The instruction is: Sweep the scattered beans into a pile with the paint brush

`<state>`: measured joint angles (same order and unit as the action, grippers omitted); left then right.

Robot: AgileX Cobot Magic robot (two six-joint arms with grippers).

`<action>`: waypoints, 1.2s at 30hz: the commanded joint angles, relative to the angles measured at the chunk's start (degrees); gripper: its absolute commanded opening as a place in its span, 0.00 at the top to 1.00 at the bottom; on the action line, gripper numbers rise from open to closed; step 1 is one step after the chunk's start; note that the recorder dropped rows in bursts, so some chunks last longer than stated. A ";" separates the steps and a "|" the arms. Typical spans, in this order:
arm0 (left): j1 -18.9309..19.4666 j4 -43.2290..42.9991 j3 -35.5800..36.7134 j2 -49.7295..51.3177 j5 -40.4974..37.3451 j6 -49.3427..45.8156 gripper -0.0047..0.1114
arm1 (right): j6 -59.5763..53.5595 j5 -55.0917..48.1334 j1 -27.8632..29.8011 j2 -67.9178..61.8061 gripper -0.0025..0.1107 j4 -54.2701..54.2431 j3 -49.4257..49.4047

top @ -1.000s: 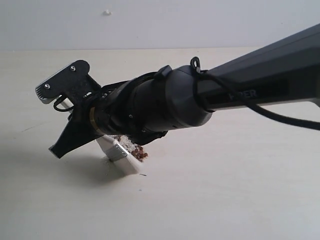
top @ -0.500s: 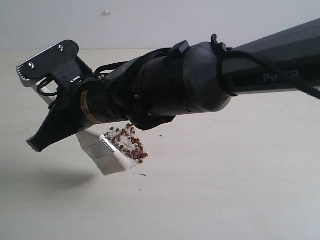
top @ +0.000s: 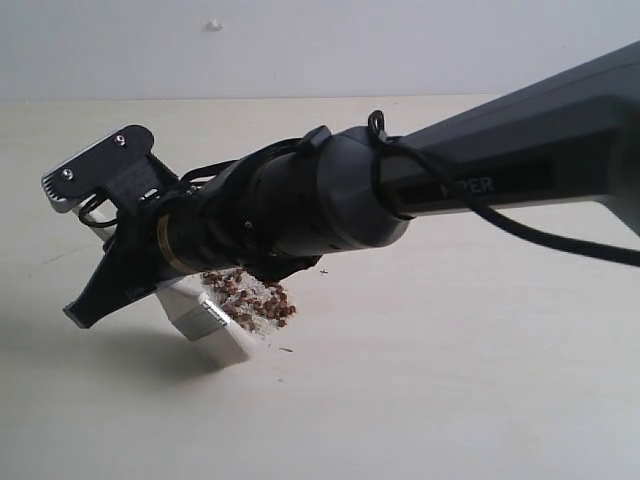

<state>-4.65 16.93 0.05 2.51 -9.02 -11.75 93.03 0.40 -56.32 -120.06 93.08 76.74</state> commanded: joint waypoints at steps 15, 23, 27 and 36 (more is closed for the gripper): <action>0.04 0.27 -0.05 -0.37 0.05 -0.02 0.96 | -2.79 -5.81 0.32 2.29 0.98 -0.81 0.80; 0.04 0.27 -0.05 -0.37 0.05 -0.02 0.96 | -2.79 -4.73 0.32 6.74 0.98 -1.28 0.80; 0.04 0.27 -0.05 -0.37 0.05 -0.02 0.96 | -2.40 -2.34 0.32 5.28 0.98 -2.71 0.92; 0.04 0.27 -0.05 -0.37 0.05 -0.02 0.96 | -2.40 -1.17 0.32 -2.61 0.98 -3.18 6.98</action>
<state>-4.65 16.93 0.05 2.51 -9.02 -11.75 90.70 -0.64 -56.32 -121.83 90.03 82.84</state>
